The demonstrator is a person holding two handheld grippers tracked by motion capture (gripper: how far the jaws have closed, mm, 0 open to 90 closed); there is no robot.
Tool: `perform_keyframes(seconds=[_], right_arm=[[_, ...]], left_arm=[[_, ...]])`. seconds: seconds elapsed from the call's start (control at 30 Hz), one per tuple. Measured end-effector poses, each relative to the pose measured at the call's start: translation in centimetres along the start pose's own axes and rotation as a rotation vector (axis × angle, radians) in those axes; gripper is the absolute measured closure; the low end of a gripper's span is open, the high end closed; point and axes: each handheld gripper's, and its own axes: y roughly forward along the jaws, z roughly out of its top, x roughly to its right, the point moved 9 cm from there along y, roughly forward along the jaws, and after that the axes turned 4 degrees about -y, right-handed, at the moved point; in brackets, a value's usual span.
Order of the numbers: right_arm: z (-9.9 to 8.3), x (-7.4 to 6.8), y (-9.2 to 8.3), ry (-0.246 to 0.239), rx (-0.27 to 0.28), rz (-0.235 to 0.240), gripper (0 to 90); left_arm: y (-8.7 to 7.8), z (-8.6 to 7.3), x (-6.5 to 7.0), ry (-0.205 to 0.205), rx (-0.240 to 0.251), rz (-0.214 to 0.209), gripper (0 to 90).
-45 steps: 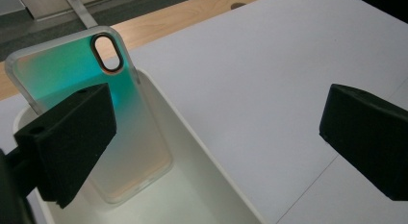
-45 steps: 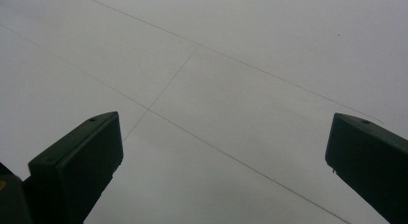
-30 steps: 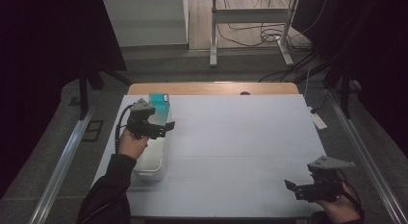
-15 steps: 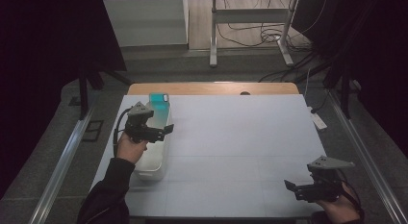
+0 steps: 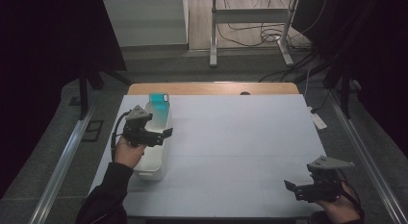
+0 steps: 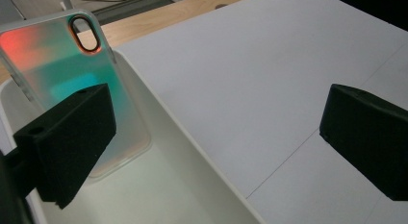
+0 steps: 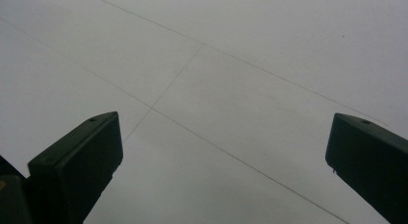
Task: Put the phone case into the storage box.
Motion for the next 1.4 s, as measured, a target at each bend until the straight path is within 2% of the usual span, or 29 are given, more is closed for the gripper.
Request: perform_keyframes(seconds=[0.4,1.4], right_arm=[[0.0,0.0,0.0,-0.001,-0.001,-0.001,0.0],[0.0,-0.1,0.0,-0.007,-0.007,-0.003,0.0]], left_arm=[[-0.8,-0.7,0.8,0.022,-0.003,0.005,0.0],[-2.9,-2.4,1.8,0.015,0.003,0.003,0.0]])
